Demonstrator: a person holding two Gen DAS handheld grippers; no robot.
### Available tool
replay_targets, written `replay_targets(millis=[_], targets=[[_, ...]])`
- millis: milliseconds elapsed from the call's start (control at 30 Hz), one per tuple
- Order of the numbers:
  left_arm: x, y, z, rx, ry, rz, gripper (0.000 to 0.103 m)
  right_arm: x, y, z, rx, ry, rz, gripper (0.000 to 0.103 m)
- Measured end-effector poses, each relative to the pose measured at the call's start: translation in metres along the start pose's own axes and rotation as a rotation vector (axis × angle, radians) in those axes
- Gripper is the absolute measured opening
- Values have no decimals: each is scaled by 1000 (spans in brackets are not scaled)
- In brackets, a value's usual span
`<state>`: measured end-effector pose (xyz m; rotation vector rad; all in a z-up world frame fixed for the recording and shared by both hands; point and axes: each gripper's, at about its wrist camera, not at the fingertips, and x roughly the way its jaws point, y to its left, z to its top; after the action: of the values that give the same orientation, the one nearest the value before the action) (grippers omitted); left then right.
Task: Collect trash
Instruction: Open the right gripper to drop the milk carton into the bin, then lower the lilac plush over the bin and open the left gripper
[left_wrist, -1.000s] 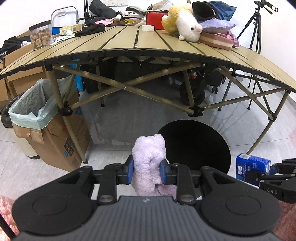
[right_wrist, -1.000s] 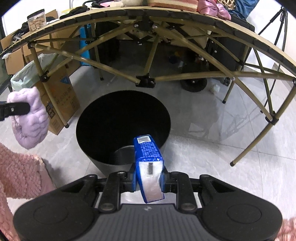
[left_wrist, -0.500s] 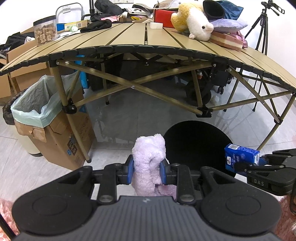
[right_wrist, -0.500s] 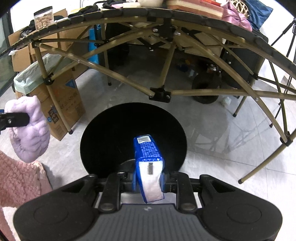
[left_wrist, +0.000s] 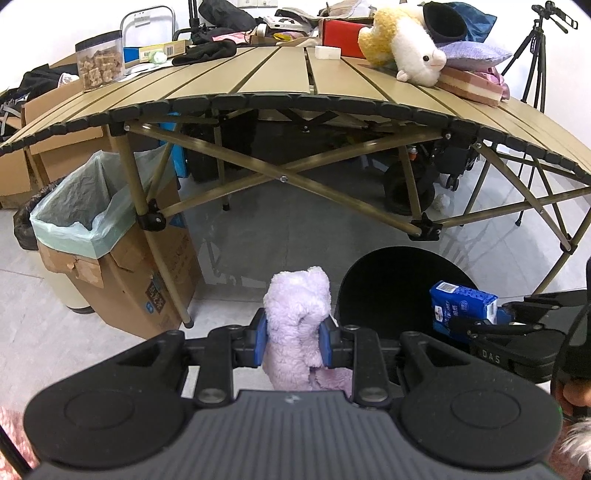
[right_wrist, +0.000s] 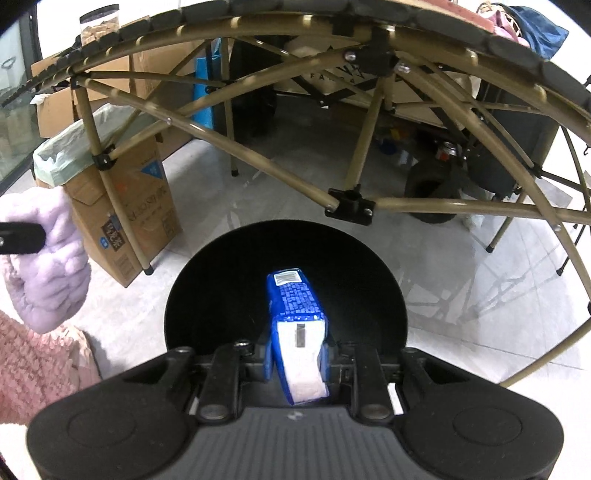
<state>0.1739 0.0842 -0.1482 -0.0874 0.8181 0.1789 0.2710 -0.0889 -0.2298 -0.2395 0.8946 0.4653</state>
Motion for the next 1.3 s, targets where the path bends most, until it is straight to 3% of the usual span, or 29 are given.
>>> replay_targets(millis=[300, 333, 367, 433, 600, 1300], targets=[[7, -2, 1, 16, 12, 14, 28, 15, -3, 3, 32, 4, 48, 28], [8, -2, 1, 17, 15, 15, 28, 16, -3, 4, 31, 6, 42, 39], [9, -2, 1, 18, 18, 15, 28, 16, -2, 4, 31, 8, 37, 57], [10, -4, 1, 22, 24, 14, 28, 16, -3, 5, 36, 9, 23, 82], [13, -7, 0, 39, 34, 15, 28, 13, -8, 8, 56, 21, 1, 103], [33, -45, 5, 133, 74, -28, 28, -7, -38, 10, 118, 54, -91, 103]])
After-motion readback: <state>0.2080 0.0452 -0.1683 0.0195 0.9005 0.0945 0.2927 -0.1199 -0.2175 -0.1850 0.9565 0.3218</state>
